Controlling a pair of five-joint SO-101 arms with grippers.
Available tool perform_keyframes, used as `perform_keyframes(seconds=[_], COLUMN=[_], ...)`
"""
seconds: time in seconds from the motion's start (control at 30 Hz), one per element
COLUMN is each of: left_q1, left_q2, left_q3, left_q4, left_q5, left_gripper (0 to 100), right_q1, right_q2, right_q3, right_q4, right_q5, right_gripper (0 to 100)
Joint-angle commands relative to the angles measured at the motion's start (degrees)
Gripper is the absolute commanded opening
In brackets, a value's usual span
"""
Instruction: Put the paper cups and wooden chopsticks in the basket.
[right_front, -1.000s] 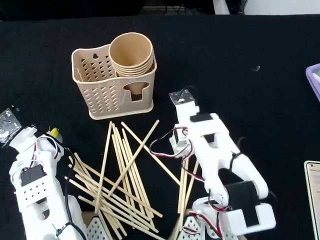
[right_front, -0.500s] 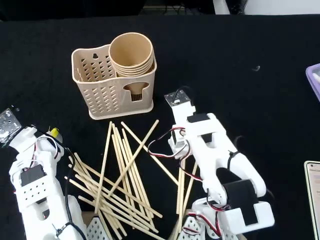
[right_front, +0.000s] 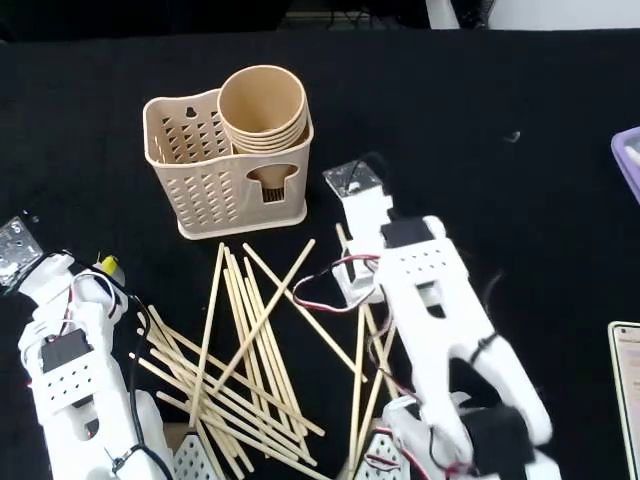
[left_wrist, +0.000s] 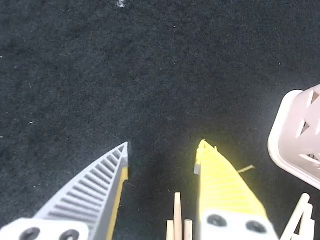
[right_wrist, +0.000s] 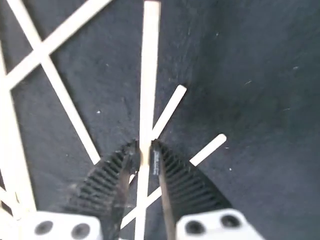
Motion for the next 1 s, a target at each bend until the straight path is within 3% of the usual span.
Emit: perform_keyframes(seconds=[0.0,0.17,0.4,0.57,0.97], left_q1=[-0.5,-0.5,-0.6,-0.6,-0.6], left_q2=[-0.2,-0.2,-0.2,-0.2,-0.2], left_q3=[-0.3,-0.3,-0.3,-0.3,-0.3], left_q4=[-1.0,-1.0,-1.0,-1.0,-1.0], left_q5=[0.3,0.3,0.3,0.3,0.3], left_gripper=[22,22,22,22,22], right_q1=[-0.9,-0.8,-0.8,-0.9,-1.0], right_q2=[-5.9,-5.9,-5.3,3.5,16.7], right_q3=[0.1,5.6,6.2,5.8,2.5], right_q4=[0.4,-5.4,-5.2,-5.5,-8.4], right_q5=[0.4,0.4,0.6,0.5,0.7], right_gripper=[1.1,1.1,1.6,7.8,8.2])
